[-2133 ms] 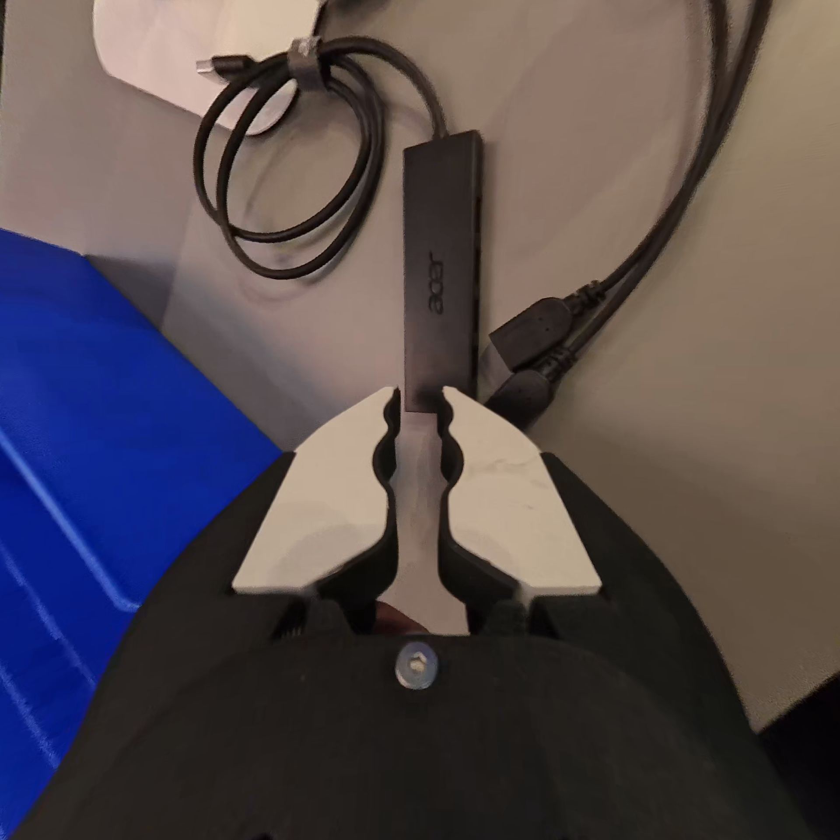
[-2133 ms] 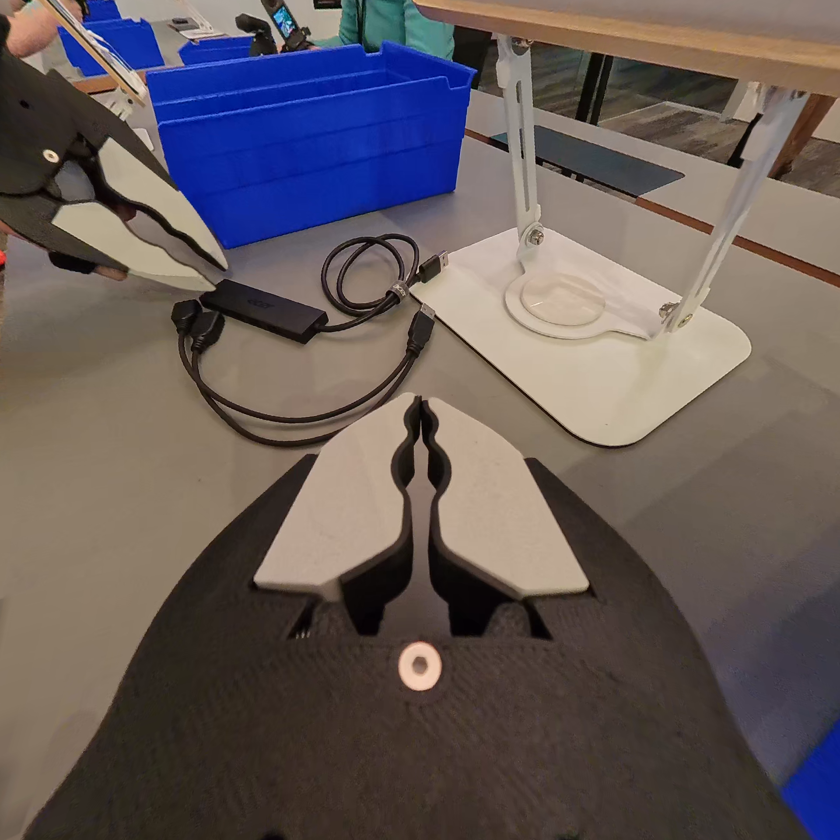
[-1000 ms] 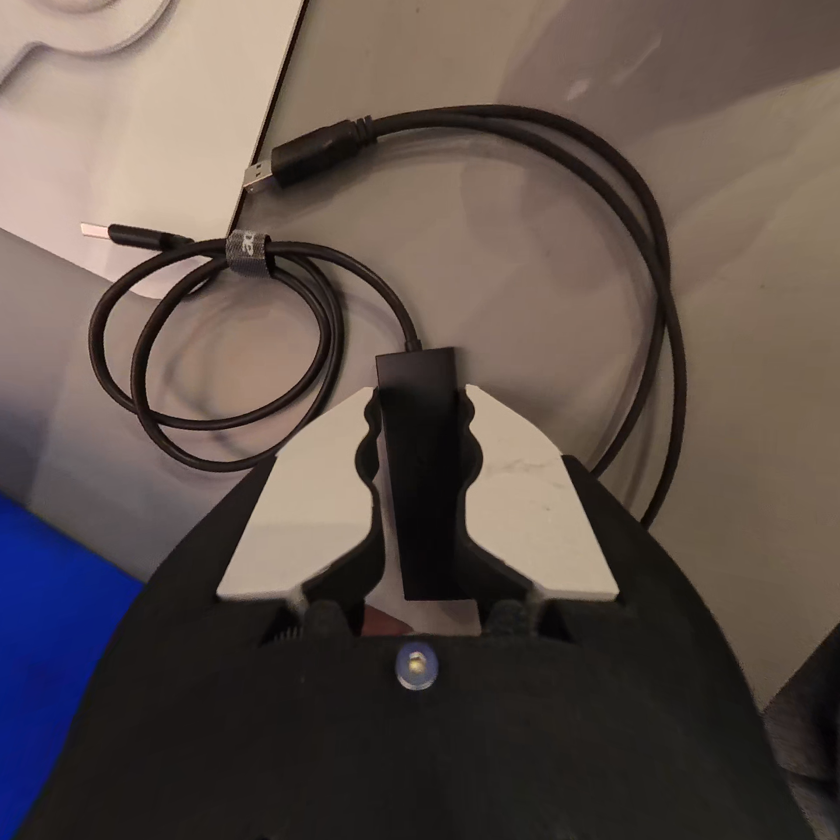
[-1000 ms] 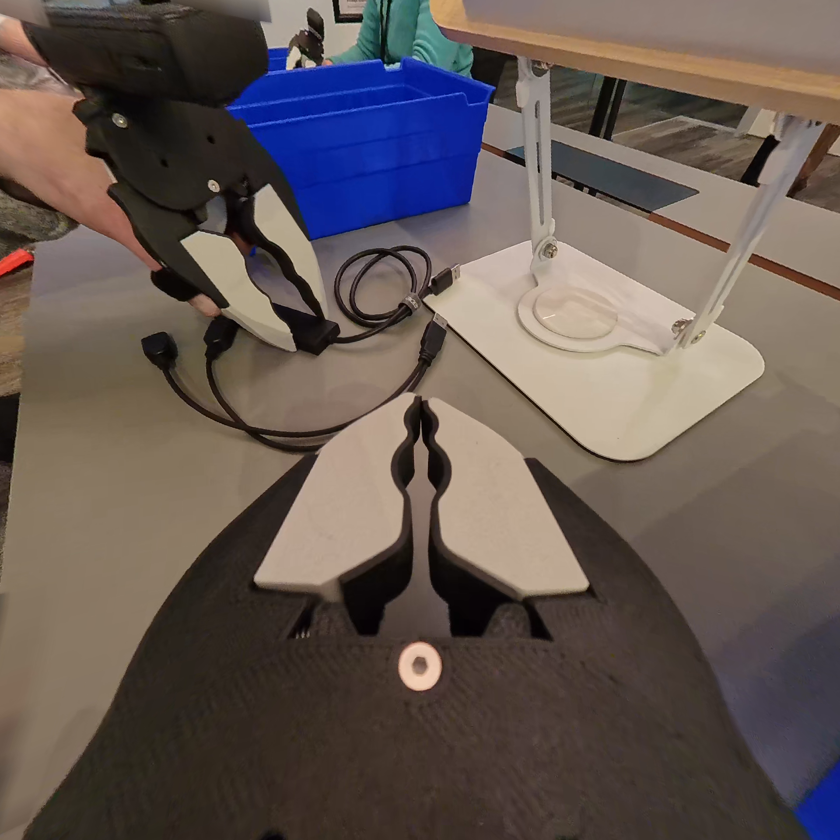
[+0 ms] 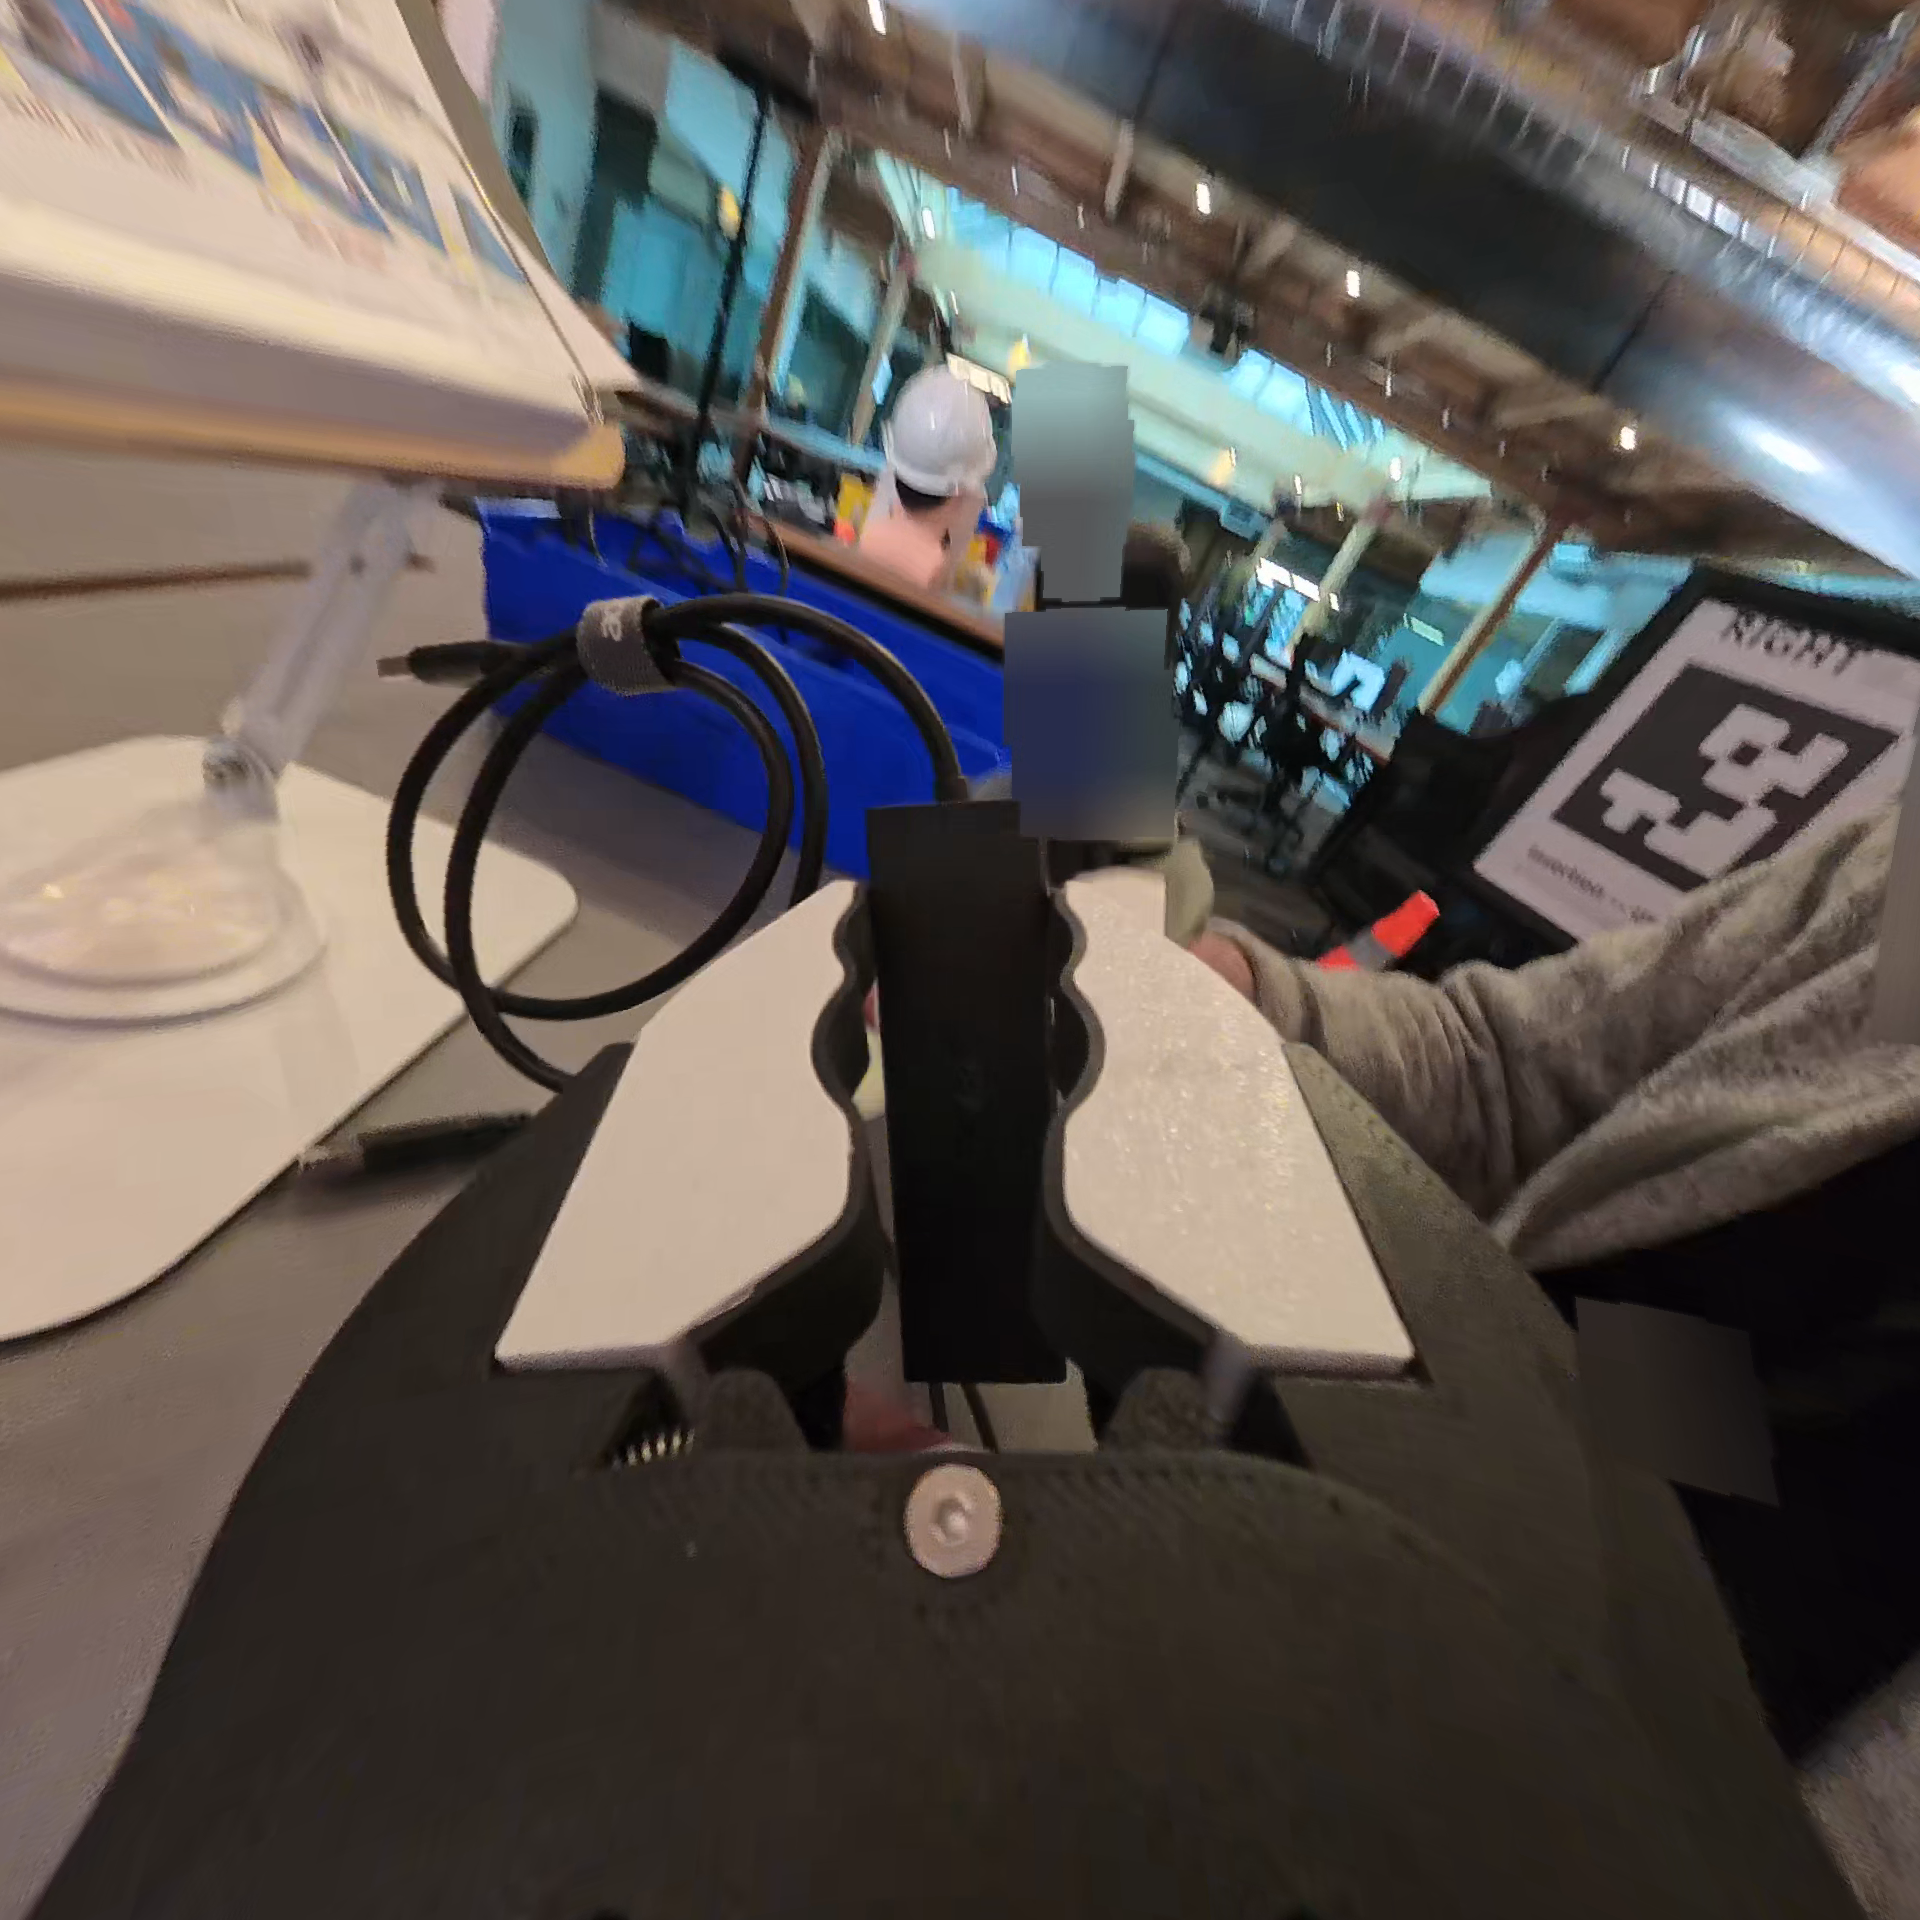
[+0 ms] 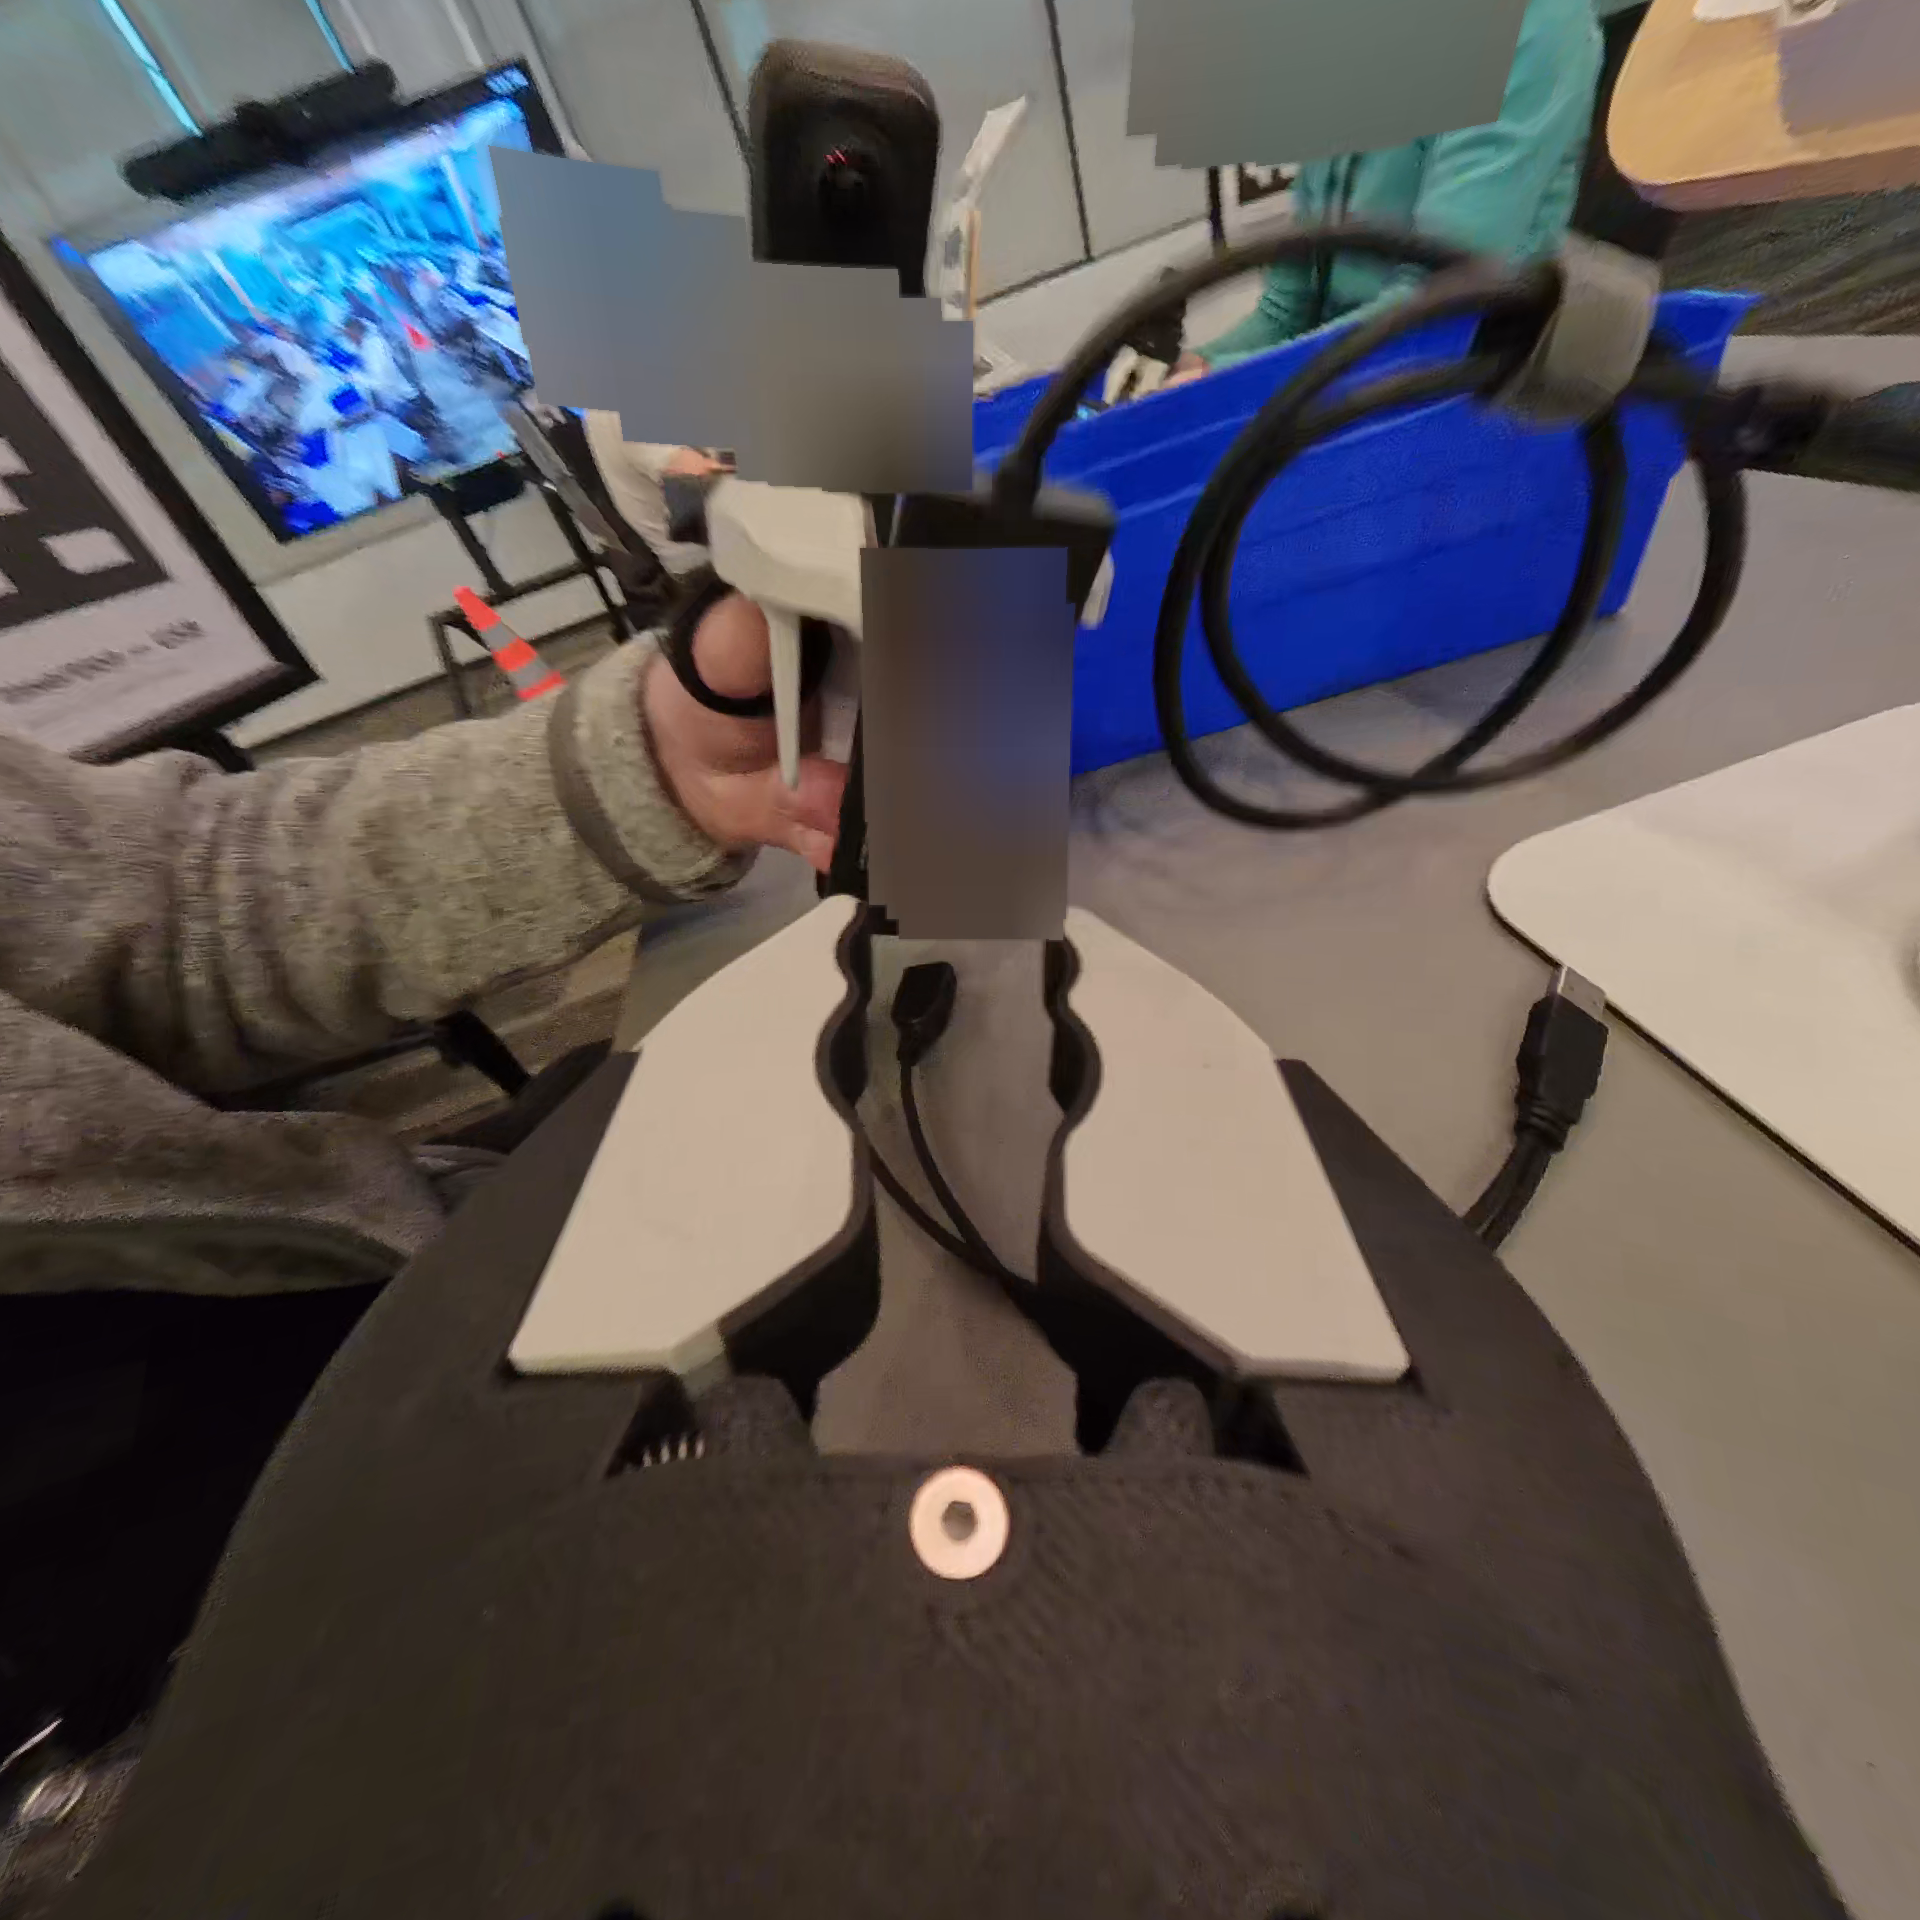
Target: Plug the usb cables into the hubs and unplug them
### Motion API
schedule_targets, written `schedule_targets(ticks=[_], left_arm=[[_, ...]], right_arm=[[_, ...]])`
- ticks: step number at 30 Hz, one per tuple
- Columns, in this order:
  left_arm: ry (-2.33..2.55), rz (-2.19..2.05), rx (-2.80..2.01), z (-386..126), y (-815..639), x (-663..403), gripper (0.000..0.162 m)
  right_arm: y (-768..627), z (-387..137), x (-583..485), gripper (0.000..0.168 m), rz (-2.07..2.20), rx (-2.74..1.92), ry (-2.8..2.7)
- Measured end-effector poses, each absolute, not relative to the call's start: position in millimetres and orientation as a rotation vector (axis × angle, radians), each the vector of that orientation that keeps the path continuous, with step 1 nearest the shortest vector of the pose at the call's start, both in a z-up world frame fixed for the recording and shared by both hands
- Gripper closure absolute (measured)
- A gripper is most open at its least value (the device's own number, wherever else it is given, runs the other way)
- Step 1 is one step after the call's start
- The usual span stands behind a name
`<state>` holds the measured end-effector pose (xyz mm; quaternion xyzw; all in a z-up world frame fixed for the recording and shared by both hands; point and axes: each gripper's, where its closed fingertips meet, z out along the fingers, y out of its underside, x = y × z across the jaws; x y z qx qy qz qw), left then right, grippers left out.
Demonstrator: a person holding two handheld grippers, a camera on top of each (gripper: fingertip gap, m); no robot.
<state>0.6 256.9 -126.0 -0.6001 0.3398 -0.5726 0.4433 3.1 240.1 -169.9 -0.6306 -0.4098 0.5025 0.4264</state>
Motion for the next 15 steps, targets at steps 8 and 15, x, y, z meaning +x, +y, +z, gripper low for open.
schedule_targets(ticks=[8,15], left_arm=[[0.557,-1.155,-1.369,-103,278,4,0.13],[0.53,-0.88,-1.348,-96,278,13,0.13]], right_arm=[[252,-182,-16,0.109,0.94,-1.674,-0.894],[262,-179,-20,0.147,0.729,-1.655,-0.871]])
